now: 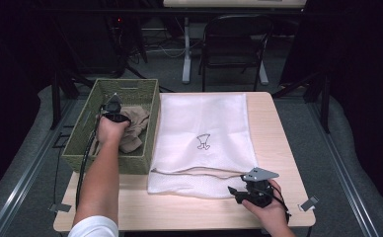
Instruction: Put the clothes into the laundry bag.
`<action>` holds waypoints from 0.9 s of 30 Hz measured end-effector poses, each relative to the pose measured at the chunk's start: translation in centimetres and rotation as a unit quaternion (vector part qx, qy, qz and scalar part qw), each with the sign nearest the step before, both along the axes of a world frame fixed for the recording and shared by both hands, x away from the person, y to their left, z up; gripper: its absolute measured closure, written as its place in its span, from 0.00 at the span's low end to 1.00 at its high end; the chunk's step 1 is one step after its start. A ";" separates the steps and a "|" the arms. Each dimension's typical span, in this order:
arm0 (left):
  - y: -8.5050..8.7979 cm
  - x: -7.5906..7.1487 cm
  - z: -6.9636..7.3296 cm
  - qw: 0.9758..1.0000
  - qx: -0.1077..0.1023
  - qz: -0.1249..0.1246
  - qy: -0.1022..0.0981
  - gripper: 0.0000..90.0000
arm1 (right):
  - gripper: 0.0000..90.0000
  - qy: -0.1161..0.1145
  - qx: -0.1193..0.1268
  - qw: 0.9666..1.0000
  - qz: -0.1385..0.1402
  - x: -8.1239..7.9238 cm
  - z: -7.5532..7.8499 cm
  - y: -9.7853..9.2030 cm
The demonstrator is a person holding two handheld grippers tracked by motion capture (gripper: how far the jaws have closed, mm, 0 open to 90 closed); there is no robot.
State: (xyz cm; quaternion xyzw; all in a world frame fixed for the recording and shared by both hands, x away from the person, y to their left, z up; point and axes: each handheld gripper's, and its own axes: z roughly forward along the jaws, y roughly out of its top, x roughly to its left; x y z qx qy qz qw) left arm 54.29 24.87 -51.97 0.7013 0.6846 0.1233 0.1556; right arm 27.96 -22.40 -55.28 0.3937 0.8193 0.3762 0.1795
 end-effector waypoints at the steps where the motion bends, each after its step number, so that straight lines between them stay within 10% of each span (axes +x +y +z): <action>1: 0.0 0.0 0.0 1.000 0.000 0.000 0.000 0.54 | 0.39 0.000 0.000 1.000 0.000 0.0 0.0 0.0; 27: 2.4 -1.7 4.1 0.999 -0.020 0.020 -0.041 0.55 | 0.39 0.000 -0.001 1.000 0.002 0.1 0.0 0.2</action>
